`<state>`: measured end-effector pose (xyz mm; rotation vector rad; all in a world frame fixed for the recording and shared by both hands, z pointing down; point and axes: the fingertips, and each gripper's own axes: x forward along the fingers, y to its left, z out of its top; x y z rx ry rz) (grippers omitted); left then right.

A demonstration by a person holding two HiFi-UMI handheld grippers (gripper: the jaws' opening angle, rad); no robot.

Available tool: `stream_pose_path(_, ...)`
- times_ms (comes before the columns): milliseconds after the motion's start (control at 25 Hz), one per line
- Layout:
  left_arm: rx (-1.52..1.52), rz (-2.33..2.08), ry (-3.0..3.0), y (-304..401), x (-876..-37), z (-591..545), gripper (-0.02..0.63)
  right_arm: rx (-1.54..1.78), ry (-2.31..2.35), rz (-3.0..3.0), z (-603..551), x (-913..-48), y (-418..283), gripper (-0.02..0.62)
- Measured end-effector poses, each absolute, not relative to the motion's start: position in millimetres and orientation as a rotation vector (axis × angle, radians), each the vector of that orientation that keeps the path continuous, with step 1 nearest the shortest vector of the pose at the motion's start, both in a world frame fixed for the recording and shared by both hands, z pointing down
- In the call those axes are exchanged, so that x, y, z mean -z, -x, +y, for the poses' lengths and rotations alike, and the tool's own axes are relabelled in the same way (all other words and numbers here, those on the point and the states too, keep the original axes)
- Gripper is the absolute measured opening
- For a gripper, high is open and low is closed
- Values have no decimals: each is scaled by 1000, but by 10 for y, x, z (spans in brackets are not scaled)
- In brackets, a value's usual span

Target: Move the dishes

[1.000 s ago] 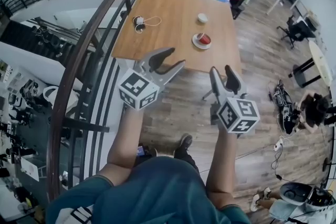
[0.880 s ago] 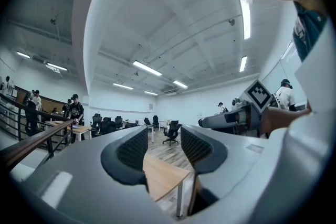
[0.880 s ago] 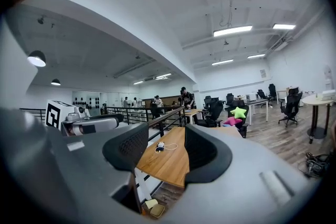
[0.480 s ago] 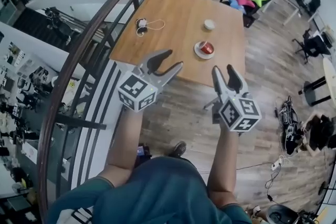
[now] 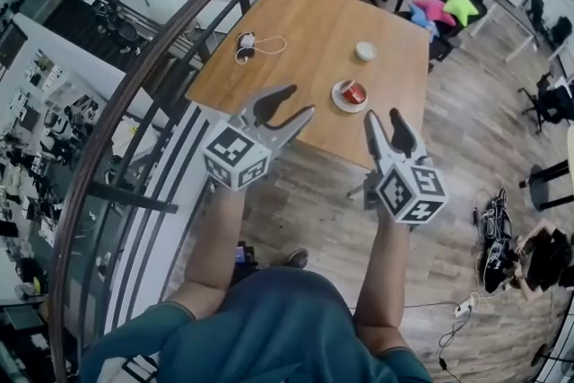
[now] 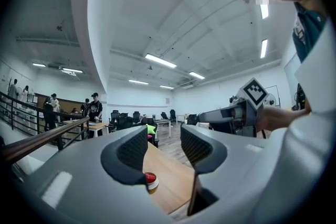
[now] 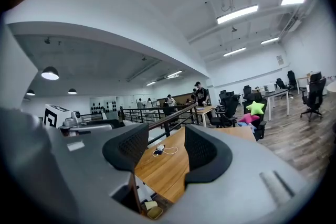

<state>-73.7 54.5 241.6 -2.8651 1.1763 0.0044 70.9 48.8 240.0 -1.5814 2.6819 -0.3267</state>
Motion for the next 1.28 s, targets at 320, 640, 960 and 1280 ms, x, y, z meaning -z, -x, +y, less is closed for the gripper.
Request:
stream_pose_path(320, 28, 1209, 2844, 402, -2452, 364, 186, 349, 1539, 2686, 275, -2469, -1051, 225)
stream_pose_path(640, 64, 1168, 2870, 178, -2564, 208, 186, 399, 1568, 2661, 159, -2655, -1251, 225)
stream_pose_path(960, 22, 1049, 2944, -46, -2641, -202, 186, 405, 1713, 2615, -12, -2727, -1467, 225)
stream_pose_path(1280, -5, 909, 3000, -309, -2590, -803, 186, 404, 1837, 2540, -447, -2678, -1679, 225)
